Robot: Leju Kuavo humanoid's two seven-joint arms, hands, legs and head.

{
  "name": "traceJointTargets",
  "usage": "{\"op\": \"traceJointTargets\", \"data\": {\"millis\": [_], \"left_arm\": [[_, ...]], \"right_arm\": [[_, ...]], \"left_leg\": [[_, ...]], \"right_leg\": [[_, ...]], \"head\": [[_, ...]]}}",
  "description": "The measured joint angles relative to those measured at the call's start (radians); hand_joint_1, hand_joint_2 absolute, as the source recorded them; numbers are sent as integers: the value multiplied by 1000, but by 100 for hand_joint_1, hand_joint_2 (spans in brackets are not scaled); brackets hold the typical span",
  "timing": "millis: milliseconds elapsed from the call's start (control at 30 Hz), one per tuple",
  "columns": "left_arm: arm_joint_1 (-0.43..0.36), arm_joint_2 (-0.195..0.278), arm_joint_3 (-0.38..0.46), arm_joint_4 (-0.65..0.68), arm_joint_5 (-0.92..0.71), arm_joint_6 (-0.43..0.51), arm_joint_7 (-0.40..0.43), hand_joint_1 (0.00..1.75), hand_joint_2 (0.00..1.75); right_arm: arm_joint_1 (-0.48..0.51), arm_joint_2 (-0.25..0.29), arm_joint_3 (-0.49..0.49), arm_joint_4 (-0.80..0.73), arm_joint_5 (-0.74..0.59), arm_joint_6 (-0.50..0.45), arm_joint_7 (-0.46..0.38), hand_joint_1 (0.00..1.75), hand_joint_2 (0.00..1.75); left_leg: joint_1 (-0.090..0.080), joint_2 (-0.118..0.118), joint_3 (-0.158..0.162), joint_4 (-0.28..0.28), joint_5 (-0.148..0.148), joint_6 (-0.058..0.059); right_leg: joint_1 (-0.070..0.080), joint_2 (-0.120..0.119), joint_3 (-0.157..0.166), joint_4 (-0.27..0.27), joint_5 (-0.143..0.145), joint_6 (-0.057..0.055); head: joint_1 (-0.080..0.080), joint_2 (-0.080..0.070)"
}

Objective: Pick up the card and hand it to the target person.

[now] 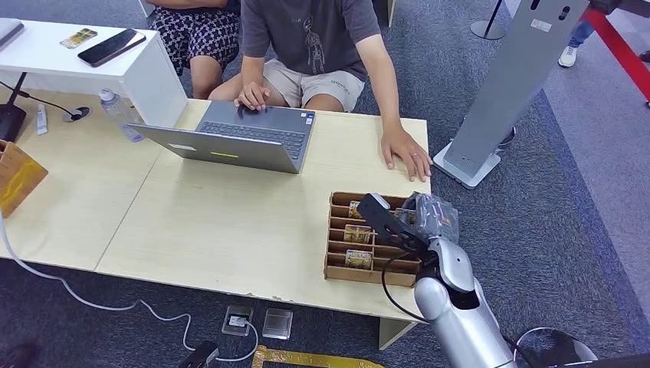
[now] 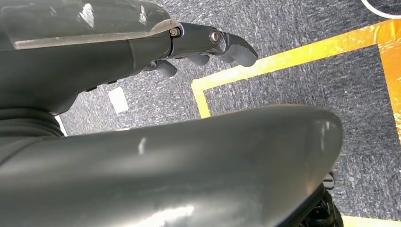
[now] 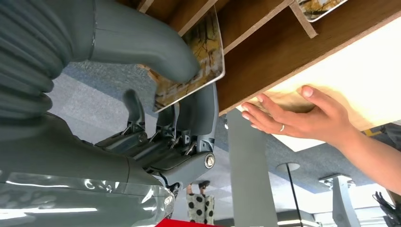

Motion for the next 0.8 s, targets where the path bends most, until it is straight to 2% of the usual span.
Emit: {"op": "traceJointTargets", "data": {"millis": [67,800], "left_arm": [[0,0,0,0,0,0,0,0,0],[3,0,1,0,-3,18,-8,0,0]], "right_arm": [[0,0,0,0,0,-1,0,164,175],[5,-1,1,-28,5,-29,-15,161,175]], "left_leg": [[0,0,0,0,0,0],[0,0,0,0,0,0]], "right_leg": [[0,0,0,0,0,0],[0,0,0,0,0,0]], "head": [[0,0],[0,0]]}}
